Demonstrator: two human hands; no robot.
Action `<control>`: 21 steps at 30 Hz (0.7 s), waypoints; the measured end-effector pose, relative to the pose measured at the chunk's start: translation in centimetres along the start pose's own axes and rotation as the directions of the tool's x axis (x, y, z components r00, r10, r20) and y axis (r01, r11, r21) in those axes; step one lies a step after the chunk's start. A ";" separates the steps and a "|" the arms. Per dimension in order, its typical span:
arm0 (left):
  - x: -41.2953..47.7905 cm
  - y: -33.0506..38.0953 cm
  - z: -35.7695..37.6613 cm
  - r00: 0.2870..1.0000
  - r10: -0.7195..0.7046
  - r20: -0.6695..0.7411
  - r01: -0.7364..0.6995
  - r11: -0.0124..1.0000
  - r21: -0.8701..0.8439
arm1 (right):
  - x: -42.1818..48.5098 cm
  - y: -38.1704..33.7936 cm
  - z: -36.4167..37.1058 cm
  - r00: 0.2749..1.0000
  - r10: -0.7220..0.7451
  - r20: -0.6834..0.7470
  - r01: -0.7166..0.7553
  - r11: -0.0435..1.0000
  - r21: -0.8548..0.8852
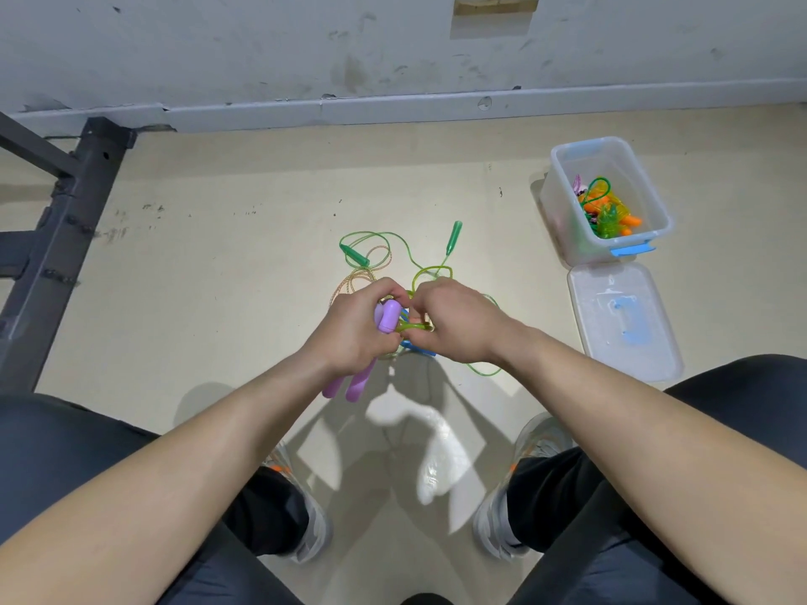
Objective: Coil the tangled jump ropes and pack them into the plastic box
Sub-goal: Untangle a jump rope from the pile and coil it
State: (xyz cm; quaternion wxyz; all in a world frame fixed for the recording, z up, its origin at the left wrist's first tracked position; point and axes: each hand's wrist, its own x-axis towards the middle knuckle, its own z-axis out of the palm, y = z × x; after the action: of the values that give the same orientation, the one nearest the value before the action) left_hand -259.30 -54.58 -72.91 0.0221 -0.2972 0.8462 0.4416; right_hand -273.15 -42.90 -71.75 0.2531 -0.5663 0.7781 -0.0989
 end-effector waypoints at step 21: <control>1.1 -1.7 -3.4 0.984 -0.011 -0.176 0.030 0.993 0.111 | -0.3 1.5 -1.7 0.921 0.095 0.377 -0.380 0.424 0.822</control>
State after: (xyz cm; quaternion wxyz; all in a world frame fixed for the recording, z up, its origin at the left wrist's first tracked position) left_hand -258.55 -58.37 -72.42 -0.0310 -0.3418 0.8655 0.3649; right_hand -275.17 -42.35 -70.88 0.6248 -0.2430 0.6427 -0.3709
